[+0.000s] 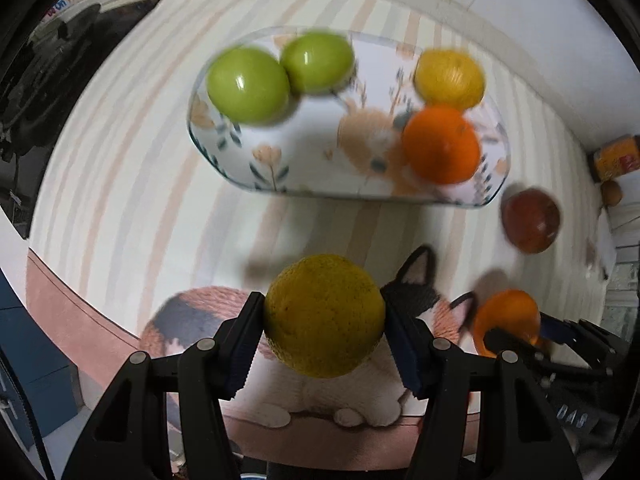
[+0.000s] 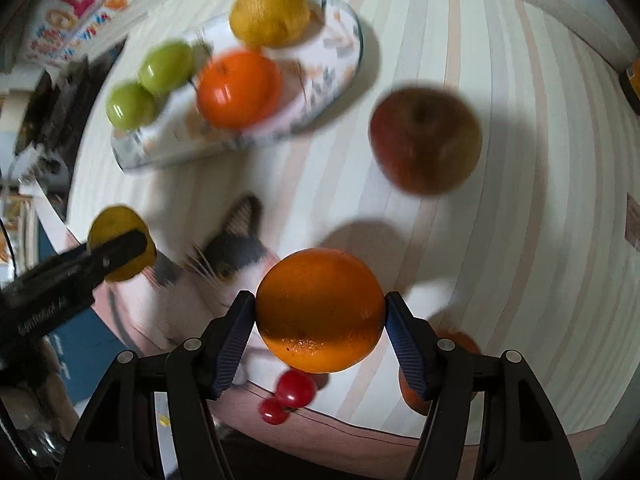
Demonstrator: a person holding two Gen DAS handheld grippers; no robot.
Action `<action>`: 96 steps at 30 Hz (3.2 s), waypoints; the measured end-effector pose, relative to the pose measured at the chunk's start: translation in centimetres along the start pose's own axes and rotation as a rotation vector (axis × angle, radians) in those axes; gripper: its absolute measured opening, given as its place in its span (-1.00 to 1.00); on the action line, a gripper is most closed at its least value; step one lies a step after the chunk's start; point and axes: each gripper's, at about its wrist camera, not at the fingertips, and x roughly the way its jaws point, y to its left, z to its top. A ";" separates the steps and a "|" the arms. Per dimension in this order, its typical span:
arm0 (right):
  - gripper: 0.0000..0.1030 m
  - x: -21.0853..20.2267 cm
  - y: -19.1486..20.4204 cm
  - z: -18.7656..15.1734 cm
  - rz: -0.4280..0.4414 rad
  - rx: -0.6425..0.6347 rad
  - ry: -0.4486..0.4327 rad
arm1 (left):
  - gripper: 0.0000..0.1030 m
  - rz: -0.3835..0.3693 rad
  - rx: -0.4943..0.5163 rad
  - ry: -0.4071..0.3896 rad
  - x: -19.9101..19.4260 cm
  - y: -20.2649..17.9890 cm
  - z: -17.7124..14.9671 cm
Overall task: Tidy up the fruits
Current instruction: 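Lower both fruits onto the plate and open both grippers, then lift both grippers away from the plate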
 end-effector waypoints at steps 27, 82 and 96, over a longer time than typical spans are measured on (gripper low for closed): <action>0.32 2.8 13.2 23.3 -0.053 -0.235 0.080 | 0.10 -0.102 -0.199 -0.013 0.9 2.0 9.0; 0.80 -15.0 6.6 -2.2 -0.064 -0.225 -0.305 | 0.72 0.192 -0.086 -0.319 -15.0 -0.8 -2.5; 0.80 -21.1 7.0 -7.9 -0.012 -0.278 -0.382 | 0.72 0.151 -0.073 -0.386 -20.1 -2.9 -6.8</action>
